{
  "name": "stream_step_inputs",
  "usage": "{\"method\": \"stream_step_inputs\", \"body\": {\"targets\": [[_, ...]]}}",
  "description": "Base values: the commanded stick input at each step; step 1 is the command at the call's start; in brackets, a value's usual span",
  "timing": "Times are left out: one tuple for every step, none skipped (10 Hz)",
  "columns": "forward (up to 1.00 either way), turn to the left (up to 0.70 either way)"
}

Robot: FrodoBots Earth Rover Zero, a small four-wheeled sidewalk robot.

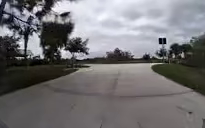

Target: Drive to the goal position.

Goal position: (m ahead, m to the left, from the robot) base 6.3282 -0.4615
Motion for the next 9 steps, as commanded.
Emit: {"method": "stream_step_inputs", "body": {"targets": [[0.85, -0.09], [0.85, 0.0], [0.85, 0.0], [0.85, 0.0], [0.85, 0.0], [0.85, 0.0], [0.85, 0.0], [0.85, 0.0], [0.85, 0.0]]}}
